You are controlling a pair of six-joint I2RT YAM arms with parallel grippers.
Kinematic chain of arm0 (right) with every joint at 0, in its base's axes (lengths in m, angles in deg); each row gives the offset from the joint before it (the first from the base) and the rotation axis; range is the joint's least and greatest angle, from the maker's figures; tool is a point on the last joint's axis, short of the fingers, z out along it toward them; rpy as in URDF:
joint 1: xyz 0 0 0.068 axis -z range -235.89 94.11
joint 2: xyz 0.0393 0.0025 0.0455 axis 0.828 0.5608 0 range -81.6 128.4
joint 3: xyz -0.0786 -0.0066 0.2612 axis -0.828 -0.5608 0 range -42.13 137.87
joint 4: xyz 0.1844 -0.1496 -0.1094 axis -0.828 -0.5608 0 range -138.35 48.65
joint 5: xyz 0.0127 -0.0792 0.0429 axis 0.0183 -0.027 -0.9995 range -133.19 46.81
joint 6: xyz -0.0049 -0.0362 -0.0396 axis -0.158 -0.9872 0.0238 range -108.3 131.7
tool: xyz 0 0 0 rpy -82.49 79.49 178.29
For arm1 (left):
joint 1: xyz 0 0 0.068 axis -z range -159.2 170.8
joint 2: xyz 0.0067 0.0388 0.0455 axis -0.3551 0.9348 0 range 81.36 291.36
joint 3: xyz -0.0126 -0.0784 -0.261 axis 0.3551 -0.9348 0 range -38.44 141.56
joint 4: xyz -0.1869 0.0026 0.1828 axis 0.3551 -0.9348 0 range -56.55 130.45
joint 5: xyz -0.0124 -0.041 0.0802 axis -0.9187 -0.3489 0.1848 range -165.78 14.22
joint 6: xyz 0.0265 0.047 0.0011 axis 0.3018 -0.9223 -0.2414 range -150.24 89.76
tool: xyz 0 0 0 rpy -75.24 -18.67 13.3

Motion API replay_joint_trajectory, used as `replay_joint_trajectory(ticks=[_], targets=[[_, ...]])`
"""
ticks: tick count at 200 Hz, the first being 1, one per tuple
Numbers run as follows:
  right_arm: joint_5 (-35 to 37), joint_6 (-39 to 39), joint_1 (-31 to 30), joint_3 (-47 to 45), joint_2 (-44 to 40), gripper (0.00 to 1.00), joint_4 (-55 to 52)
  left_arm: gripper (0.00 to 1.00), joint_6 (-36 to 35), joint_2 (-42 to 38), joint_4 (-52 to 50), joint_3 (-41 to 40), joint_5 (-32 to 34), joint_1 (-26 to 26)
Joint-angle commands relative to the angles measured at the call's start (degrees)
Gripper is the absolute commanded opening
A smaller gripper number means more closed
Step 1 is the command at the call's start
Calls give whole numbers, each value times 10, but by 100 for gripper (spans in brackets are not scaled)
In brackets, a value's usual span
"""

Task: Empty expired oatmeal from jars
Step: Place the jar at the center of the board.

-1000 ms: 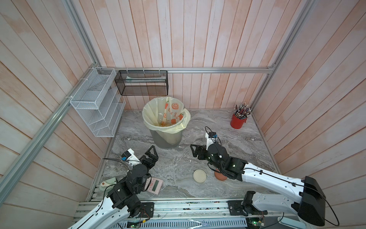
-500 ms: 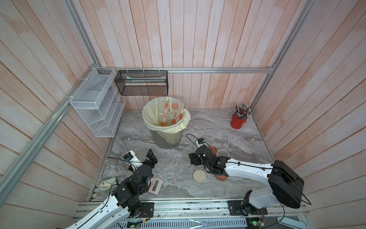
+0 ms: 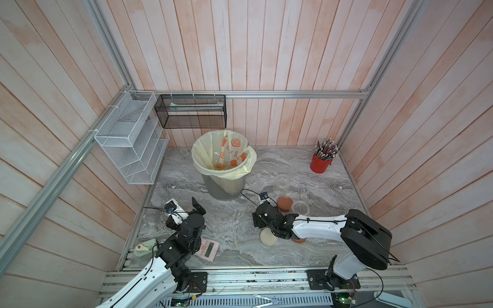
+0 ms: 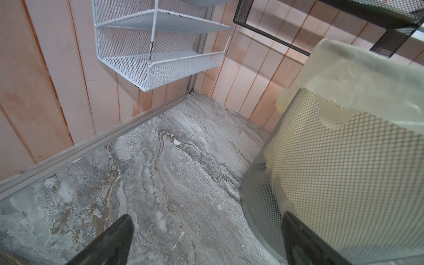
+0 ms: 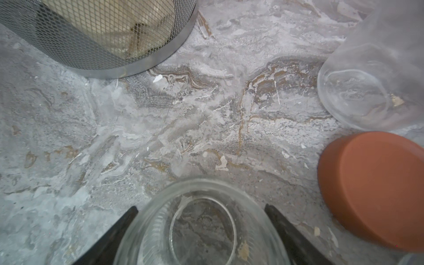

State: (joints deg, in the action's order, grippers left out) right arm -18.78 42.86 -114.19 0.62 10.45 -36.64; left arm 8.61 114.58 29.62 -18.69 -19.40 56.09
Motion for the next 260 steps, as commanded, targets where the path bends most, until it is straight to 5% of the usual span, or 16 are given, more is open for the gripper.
replay_joint_trajectory(ticks=[1,23,57,112,164,219,260], targets=[[31,-1,-6,11,8,50,3,100,-60,1,53,-14,-24,-25],[31,8,-6,4,8,63,3,100,-105,6,93,-22,-41,-54],[38,18,-15,-2,-1,98,-6,100,-181,28,155,-27,-82,-96],[63,36,-30,-10,-47,98,-34,100,-245,54,238,-50,-105,-123],[105,29,-37,-20,-176,98,-86,100,-269,65,311,-82,-128,-153],[240,7,-34,-36,-321,98,-124,100,-296,108,407,-116,-178,-201],[226,-60,69,-65,-440,98,-91,100,-318,148,478,-135,-233,-230]])
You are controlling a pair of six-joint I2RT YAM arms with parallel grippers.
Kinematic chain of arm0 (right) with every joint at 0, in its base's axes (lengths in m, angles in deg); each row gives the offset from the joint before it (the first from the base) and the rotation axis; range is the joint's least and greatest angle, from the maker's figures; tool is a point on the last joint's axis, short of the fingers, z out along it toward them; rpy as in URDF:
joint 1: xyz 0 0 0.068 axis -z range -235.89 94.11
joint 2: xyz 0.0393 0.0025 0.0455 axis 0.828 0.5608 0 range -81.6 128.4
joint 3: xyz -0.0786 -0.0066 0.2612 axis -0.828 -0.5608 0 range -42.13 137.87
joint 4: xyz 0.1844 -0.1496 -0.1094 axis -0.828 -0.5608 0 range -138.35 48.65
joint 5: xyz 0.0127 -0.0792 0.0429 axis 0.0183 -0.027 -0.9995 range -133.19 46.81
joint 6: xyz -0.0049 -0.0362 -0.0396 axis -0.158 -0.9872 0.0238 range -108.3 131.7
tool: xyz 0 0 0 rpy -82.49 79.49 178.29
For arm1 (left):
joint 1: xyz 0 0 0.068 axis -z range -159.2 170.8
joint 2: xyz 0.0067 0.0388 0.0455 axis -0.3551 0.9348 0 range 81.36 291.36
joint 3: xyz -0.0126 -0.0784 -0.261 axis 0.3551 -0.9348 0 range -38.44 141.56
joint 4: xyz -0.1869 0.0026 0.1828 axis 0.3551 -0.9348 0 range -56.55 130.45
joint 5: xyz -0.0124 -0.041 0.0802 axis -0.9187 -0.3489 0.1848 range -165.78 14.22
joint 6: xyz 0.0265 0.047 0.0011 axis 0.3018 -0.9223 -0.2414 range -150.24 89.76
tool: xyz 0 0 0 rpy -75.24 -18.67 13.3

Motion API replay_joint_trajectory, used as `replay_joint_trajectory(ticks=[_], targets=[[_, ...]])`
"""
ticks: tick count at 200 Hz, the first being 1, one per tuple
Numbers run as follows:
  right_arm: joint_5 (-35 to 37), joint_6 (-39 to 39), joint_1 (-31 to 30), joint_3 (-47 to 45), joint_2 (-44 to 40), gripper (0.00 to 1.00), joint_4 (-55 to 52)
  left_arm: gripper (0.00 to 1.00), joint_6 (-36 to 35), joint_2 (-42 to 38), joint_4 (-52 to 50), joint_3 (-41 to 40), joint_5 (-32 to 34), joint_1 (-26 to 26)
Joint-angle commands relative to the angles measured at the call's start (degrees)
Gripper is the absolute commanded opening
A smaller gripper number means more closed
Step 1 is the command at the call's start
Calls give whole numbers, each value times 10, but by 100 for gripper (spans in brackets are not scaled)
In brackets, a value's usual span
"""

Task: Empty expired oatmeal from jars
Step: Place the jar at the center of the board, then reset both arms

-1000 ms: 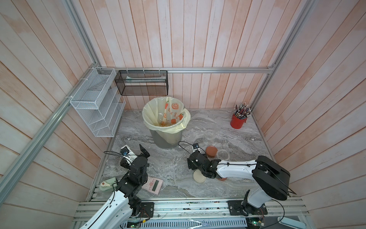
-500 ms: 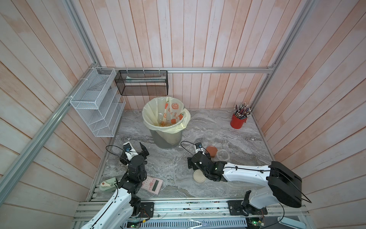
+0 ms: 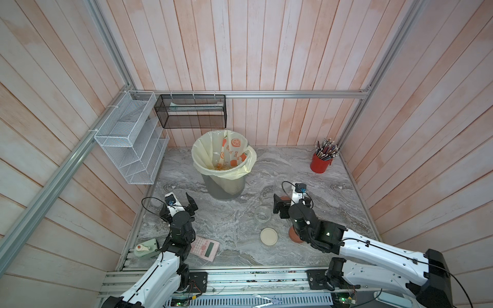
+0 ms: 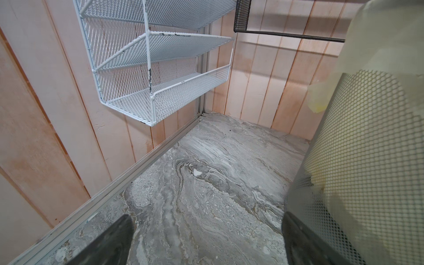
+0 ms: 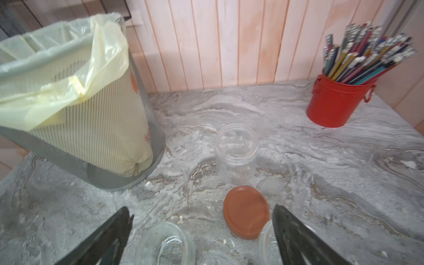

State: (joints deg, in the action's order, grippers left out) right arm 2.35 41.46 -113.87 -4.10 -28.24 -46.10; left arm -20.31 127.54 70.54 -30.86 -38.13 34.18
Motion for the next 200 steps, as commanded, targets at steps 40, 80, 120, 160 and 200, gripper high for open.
replay_joint_trajectory(ticks=[40,80,120,160,200], targets=[[-34,-137,183,-65,-150,98,72,100,-35,47,132,-35,-122,-47],[-27,-231,261,-110,-171,98,142,100,-39,107,206,-41,-179,-81],[-38,-267,331,-153,-163,98,205,100,-52,196,262,-12,-225,-101],[-99,-268,420,-184,-154,98,279,100,-80,279,324,19,-288,-127],[-168,-255,497,-221,-128,98,351,100,-76,353,374,36,-348,-145]])
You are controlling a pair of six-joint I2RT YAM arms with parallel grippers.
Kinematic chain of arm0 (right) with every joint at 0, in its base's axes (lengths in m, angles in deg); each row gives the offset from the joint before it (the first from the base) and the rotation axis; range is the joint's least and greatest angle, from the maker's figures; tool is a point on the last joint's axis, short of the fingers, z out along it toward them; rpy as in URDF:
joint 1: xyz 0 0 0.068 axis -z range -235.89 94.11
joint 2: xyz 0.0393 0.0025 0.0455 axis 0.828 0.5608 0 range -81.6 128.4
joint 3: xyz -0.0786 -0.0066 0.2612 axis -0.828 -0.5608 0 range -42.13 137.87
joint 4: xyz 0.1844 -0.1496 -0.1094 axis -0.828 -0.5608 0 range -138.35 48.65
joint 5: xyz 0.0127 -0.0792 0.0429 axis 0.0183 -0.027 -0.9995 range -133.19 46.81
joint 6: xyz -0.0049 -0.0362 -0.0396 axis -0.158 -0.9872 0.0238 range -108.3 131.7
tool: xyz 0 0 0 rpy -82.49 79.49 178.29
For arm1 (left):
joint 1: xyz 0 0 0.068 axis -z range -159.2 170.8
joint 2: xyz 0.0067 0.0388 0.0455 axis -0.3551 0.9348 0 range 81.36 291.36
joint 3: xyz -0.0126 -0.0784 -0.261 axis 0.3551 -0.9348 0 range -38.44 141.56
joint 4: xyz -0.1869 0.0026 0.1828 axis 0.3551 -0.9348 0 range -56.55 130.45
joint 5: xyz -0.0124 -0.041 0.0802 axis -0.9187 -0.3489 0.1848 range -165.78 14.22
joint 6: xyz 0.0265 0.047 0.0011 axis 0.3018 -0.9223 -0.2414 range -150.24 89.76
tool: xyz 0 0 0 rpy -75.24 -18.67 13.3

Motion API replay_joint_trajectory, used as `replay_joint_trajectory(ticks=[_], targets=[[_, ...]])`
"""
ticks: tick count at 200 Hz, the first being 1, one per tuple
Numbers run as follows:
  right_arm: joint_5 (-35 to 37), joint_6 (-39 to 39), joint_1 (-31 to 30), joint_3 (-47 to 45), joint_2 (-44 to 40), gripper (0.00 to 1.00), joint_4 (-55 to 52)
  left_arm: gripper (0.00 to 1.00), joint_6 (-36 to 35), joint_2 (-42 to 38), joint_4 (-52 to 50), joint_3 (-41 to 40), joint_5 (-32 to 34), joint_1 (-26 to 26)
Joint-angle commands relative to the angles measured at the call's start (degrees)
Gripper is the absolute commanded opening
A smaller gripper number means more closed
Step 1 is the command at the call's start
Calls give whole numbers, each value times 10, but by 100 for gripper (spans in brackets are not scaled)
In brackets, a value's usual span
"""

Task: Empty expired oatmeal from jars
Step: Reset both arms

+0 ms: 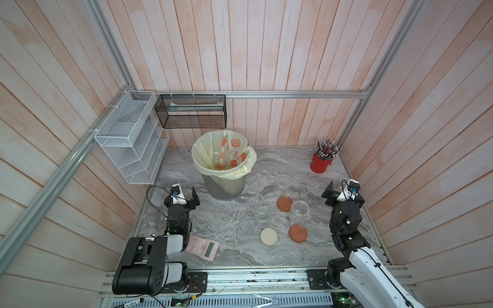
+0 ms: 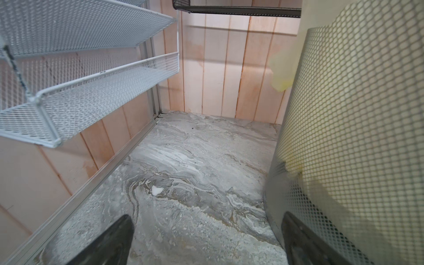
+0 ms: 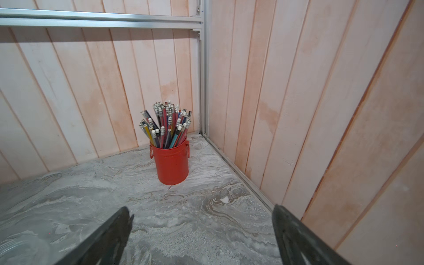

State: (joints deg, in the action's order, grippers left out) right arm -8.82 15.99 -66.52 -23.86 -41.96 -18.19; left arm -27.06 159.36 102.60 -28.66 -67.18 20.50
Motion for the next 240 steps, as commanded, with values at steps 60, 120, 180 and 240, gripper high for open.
replay_joint_trajectory(ticks=[60,120,180,240], targets=[[-90,-19,39,-86,55,98,183,100,-13,99,81,28,-73,-10],[-139,-22,64,-98,239,98,324,100,-14,102,32,55,-73,-10],[-199,-46,75,-68,389,98,447,100,-13,103,17,65,-72,-10],[-235,-43,89,-60,462,98,480,100,-15,103,11,68,-74,-9]])
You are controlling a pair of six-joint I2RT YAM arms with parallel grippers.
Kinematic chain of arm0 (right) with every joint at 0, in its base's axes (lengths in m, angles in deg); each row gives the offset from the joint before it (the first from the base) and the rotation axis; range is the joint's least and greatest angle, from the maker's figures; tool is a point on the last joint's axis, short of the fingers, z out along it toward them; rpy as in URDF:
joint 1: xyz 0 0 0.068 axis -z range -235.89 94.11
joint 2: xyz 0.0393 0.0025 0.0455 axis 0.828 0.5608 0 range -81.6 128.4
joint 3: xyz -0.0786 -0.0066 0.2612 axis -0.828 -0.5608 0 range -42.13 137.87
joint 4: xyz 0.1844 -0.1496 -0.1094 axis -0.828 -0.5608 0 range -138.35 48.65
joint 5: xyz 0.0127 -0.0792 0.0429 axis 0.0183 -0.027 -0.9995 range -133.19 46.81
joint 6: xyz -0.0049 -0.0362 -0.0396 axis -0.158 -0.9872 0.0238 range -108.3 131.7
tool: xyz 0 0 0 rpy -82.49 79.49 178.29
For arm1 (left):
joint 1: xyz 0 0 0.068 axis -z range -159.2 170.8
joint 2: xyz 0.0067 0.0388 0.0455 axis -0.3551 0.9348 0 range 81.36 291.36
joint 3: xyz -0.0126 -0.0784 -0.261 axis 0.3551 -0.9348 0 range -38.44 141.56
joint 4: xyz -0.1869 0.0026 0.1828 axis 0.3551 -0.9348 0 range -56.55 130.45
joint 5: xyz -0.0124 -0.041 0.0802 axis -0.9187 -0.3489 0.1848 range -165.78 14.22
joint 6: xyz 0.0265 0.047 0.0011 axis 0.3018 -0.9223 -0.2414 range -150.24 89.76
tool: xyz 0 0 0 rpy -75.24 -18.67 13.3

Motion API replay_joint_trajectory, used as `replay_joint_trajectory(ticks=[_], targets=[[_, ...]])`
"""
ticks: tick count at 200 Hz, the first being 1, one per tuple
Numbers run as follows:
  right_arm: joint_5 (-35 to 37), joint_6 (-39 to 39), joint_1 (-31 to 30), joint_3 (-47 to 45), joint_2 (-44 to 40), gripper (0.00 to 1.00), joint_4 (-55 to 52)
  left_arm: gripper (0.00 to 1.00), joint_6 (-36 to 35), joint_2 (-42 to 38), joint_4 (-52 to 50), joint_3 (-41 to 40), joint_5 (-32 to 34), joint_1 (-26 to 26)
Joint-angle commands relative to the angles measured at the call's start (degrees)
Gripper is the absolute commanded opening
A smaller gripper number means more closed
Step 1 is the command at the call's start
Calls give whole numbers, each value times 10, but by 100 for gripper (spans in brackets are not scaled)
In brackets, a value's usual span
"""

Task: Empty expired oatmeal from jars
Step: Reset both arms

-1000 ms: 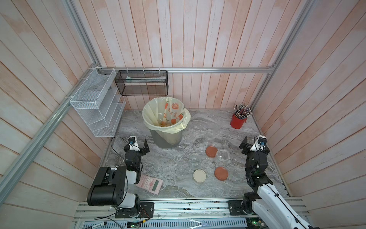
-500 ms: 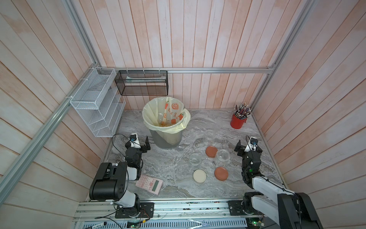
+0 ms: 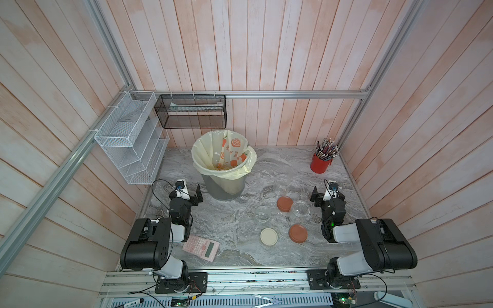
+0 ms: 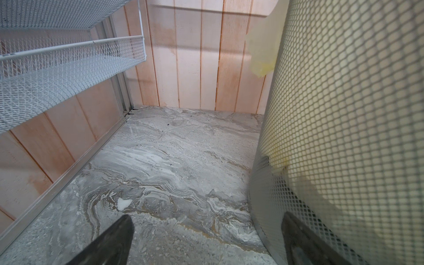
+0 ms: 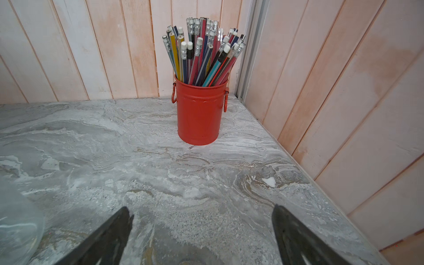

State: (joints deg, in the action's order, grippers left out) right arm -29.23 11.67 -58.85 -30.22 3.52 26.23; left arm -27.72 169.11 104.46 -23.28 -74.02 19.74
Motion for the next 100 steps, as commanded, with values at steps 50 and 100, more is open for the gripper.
replay_joint_trajectory(ticks=[50,100], targets=[[-49,11,26,14,23,98,34,100,-9,6,-7,14,-5,-2],[-53,11,27,16,21,98,25,100,-9,5,-7,14,-5,-2]])
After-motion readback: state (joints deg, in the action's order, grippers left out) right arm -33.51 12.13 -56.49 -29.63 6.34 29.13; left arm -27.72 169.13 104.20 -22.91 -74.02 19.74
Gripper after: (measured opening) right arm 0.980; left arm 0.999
